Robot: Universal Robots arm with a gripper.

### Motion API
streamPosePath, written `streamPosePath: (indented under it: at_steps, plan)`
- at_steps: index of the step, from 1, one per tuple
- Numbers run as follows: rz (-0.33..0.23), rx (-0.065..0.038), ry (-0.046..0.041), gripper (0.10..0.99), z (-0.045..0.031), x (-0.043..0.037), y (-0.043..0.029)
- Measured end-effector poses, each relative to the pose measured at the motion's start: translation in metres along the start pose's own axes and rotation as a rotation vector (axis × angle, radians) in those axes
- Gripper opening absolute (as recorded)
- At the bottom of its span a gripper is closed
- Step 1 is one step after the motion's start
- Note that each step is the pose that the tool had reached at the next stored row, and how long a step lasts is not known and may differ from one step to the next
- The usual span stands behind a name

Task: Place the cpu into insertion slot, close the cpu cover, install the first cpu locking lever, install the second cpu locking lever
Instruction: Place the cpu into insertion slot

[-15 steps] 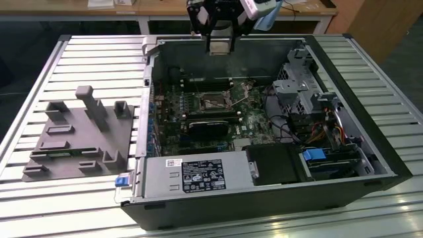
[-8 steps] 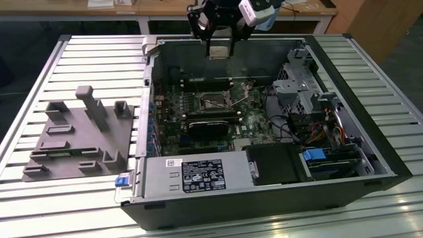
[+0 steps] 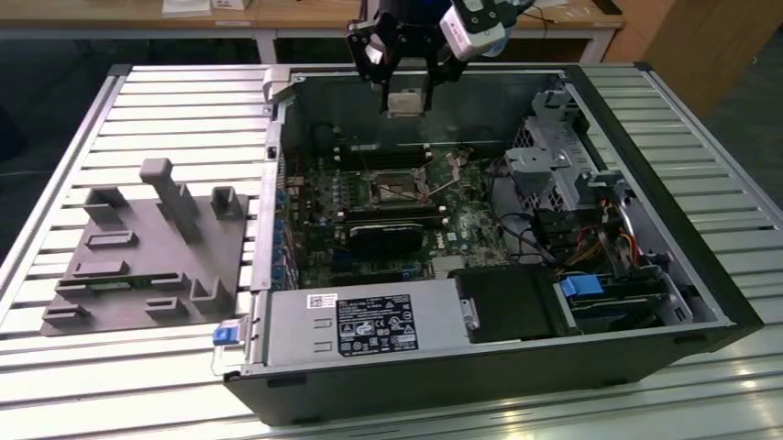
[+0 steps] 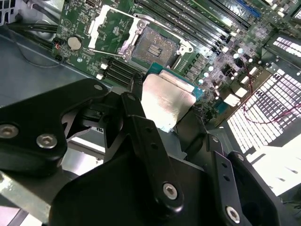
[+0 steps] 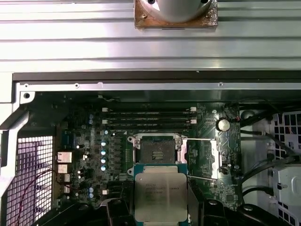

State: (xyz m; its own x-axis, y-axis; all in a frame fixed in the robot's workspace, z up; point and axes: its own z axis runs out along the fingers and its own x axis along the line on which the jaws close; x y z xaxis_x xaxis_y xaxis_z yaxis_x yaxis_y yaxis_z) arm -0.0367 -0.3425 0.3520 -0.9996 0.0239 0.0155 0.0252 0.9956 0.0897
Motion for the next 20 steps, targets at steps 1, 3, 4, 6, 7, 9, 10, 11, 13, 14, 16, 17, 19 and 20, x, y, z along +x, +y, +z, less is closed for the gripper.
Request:
streamPosePath:
  at_steps: [1,3,4,6,7,9,10,11,13,14,16,17,19,20]
  plan:
    - [-0.001,0.000,-0.0012,0.537,0.0011,0.0000,0.0000]
    - [-0.002,0.000,-0.0054,0.537,0.0041,0.0000,-0.0002]
    - [-0.002,0.000,-0.0075,0.537,0.0056,-0.0001,-0.0003]
    - [-0.003,0.000,-0.0117,0.537,0.0086,-0.0001,-0.0006]
    - [-0.003,-0.001,-0.0140,0.537,0.0103,-0.0001,-0.0007]
    - [-0.004,-0.001,-0.0181,0.537,0.0133,-0.0002,-0.0010]
    - [-0.004,-0.001,-0.0201,0.537,0.0148,-0.0002,-0.0011]
    - [-0.004,-0.001,-0.0222,0.537,0.0163,-0.0002,-0.0013]
    - [-0.005,-0.001,-0.0260,0.537,0.0194,-0.0002,-0.0015]
    - [-0.005,-0.001,-0.0277,0.537,0.0210,-0.0002,-0.0017]
    - [-0.005,-0.001,-0.0312,0.537,0.0244,-0.0002,-0.0020]
    - [-0.005,-0.001,-0.0326,0.537,0.0262,-0.0001,-0.0022]
    - [-0.006,-0.001,-0.0348,0.537,0.0298,0.0002,-0.0025]
    - [-0.006,-0.001,-0.0358,0.537,0.0315,0.0004,-0.0026]
